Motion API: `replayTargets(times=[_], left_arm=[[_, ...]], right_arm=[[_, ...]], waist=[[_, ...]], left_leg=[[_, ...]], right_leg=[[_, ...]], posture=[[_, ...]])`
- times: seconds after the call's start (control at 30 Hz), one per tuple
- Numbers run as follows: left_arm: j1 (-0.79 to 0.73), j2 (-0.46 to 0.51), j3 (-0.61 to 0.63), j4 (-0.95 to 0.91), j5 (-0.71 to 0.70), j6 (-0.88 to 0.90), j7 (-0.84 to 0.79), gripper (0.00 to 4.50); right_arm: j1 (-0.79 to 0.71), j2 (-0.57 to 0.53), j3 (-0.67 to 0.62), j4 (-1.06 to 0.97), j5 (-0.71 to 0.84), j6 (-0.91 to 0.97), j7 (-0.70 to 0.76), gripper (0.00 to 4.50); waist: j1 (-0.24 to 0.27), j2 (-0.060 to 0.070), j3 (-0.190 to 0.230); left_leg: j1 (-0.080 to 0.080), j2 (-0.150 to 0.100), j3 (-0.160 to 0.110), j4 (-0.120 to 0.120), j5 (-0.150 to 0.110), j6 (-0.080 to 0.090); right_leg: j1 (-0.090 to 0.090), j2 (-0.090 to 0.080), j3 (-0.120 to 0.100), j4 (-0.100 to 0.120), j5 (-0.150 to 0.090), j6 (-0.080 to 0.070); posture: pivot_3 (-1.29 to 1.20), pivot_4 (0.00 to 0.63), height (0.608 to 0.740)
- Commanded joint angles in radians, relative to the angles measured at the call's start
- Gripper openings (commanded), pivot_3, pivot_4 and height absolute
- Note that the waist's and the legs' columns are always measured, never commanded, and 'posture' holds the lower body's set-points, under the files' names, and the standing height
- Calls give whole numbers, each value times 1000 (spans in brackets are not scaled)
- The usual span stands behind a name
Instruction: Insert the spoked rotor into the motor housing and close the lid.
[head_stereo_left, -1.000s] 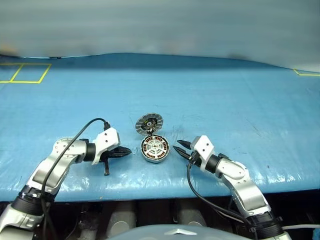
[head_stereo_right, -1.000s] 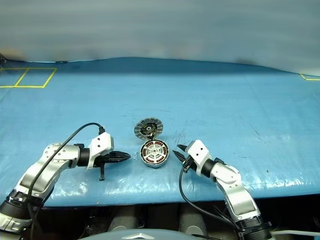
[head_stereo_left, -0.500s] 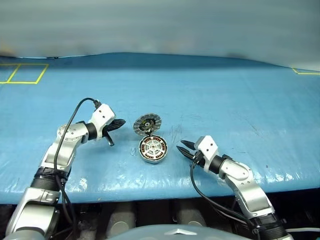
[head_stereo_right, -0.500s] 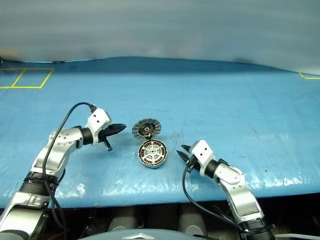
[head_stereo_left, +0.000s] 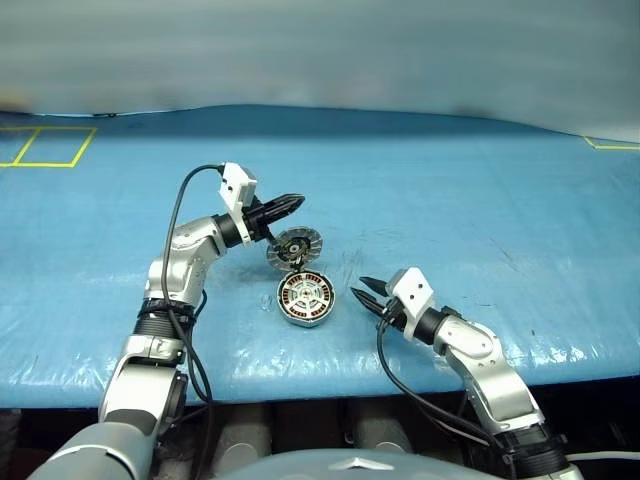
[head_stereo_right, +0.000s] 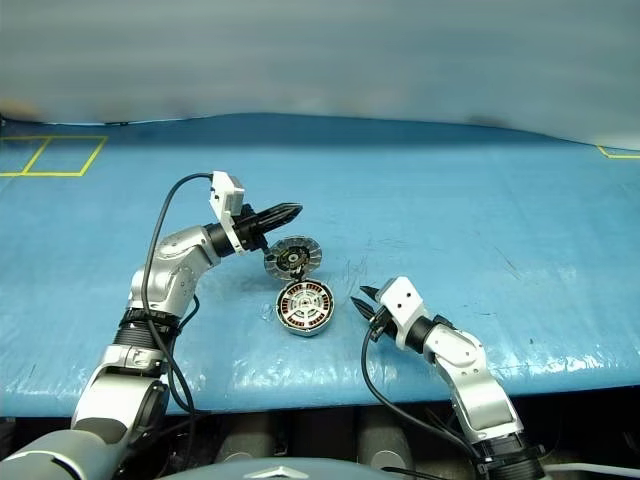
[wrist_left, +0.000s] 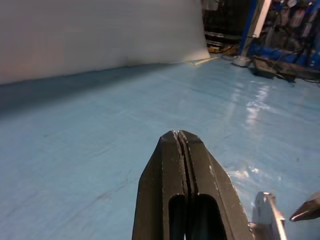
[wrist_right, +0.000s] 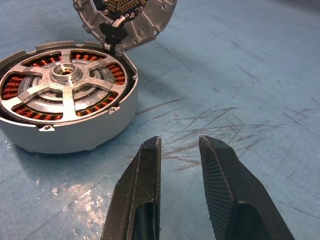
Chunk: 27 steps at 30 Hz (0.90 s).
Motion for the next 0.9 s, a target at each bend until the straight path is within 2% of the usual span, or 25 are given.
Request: replayTargets(times=[0.03,0.3,0.9], left_arm=[[-25,19,-43,-40,-14,61,-81,33],[-2,34,-107,-103,-25,133,-205,33],[38,65,-192,-142,45,122,-239,33]], right_arm=[[0,-1,-14,-29,-2,-22,-11,1265],[5,0,-18,-23,2,-27,-19,1265],[22,-17,-79,-42,-32,-7,-98,1265]], waist=[[1,0,0],[3,0,0],[2,0,0]], left_leg=[[0,0,0,0,0,0],[0,0,0,1,0,-1],[0,0,0,0,0,-1]], right_leg=[[0,0,0,0,0,0],[0,0,1,0,0,0],[0,0,1,0,0,0]], posture=[[0,150,740],[0,150,740],[0,150,740]])
